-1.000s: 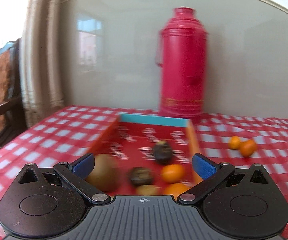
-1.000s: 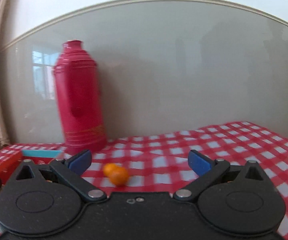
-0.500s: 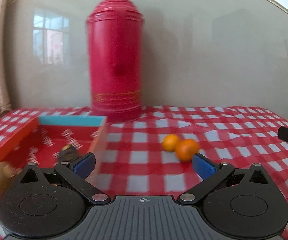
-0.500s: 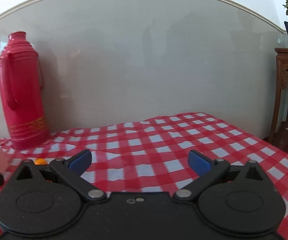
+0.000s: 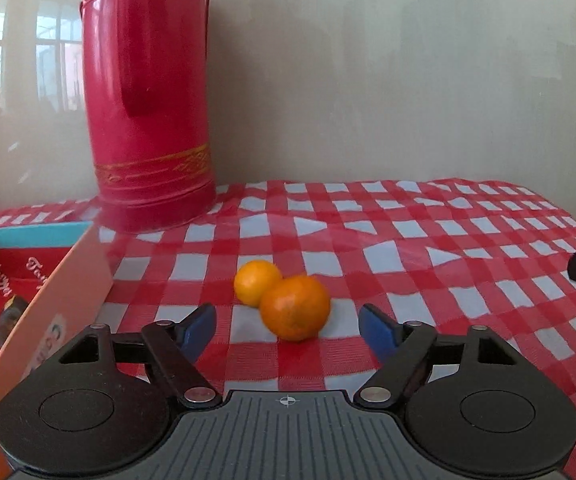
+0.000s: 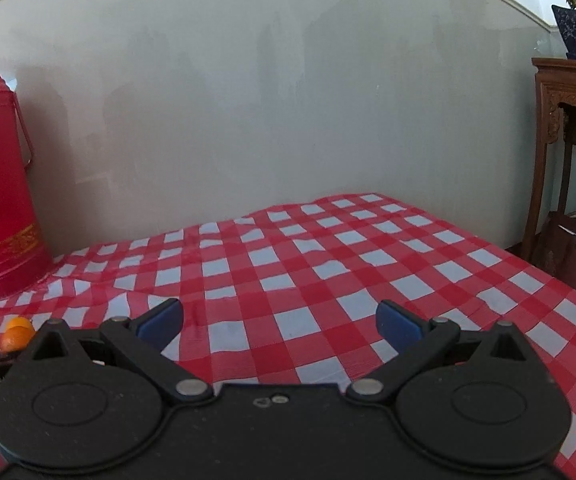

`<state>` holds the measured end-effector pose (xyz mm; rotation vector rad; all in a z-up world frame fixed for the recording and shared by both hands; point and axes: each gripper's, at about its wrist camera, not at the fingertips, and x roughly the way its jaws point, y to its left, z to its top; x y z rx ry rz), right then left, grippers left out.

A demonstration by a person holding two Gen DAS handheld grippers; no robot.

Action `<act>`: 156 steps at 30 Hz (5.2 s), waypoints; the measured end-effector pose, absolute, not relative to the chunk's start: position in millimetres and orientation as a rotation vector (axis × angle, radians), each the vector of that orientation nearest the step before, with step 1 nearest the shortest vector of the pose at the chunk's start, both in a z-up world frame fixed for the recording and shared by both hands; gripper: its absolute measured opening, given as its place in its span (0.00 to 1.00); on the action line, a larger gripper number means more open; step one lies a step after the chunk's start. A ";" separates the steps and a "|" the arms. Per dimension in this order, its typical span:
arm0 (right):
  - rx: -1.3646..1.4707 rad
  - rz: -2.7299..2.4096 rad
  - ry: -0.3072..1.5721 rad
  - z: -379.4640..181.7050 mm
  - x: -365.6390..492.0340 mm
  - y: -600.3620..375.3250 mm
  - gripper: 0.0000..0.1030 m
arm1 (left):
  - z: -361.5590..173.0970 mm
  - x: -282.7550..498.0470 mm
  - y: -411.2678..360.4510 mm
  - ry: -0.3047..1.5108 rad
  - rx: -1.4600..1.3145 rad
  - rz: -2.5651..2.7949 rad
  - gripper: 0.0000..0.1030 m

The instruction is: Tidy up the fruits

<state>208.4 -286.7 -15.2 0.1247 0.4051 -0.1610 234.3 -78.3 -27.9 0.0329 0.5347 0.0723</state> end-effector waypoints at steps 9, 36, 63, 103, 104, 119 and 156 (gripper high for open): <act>0.140 -0.151 0.428 -18.8 210.7 -292.0 0.95 | -34.4 253.2 -78.6 0.603 -0.003 0.057 0.40; 0.145 -0.026 0.428 -9.2 194.1 -238.1 0.95 | 24.9 137.9 4.6 0.499 0.059 0.160 0.40; -0.003 0.183 0.420 -9.1 188.7 -121.3 0.94 | 18.2 88.6 136.8 0.408 -0.017 0.440 1.00; 0.016 0.229 0.593 -19.9 264.6 -84.4 0.23 | 7.5 80.1 234.2 0.444 -0.121 0.556 1.00; 0.015 0.234 0.586 -16.8 261.1 -83.6 0.23 | 8.8 77.4 231.2 0.442 -0.118 0.553 1.00; -0.060 0.497 0.434 26.2 153.3 -23.3 0.23 | 10.5 37.2 195.7 0.445 -0.094 0.494 1.00; -0.055 0.256 0.255 30.7 -17.7 -152.7 0.94 | 36.9 -95.1 53.3 0.272 -0.021 0.290 1.00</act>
